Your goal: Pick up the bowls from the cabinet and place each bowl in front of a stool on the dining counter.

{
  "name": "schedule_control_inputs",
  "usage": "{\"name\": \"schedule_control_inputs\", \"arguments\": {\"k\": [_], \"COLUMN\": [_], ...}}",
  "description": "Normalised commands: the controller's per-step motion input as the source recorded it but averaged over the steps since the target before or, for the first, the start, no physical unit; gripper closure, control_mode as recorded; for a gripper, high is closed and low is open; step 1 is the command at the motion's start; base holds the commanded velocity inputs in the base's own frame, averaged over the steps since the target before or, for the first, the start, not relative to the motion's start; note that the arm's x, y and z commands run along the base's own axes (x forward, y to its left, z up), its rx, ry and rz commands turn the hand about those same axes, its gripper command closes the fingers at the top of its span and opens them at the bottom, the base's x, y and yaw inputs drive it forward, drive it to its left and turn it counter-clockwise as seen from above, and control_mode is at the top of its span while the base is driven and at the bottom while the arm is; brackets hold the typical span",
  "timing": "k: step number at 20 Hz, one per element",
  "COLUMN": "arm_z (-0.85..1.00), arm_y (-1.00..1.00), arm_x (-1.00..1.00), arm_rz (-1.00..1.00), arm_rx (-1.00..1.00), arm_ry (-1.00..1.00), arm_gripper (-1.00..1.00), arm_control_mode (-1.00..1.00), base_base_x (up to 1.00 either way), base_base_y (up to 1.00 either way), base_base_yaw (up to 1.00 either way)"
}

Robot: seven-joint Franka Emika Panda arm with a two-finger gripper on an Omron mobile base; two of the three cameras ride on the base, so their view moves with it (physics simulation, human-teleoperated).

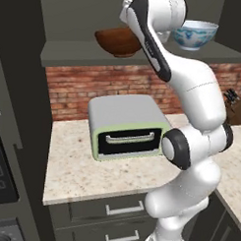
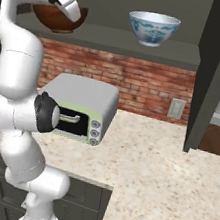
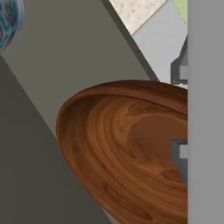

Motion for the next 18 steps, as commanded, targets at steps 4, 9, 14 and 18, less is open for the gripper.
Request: {"name": "schedule_control_inputs", "arguments": {"k": [4, 9, 14, 18], "arm_z": [-0.51, -0.36, -0.08, -0.04], "arm_y": [-0.61, -0.70, -0.76, -0.61], "arm_x": [-1.00, -1.00, -1.00, -1.00], "arm_rz": [-0.04, -0.04, -0.01, 0.00], "arm_rx": [0.07, 0.10, 0.12, 0.11], "arm_ry": [-0.31, -0.30, -0.13, -0.10], "arm_gripper": [1.00, 1.00, 1.00, 1.00], "arm_control_mode": [-1.00, -1.00, -1.00, -1.00], "base_base_x": [0.00, 0.00, 0.00, 0.00], "base_base_y": [0.00, 0.00, 0.00, 0.00], "base_base_yaw": [0.00, 0.00, 0.00, 0.00]}}
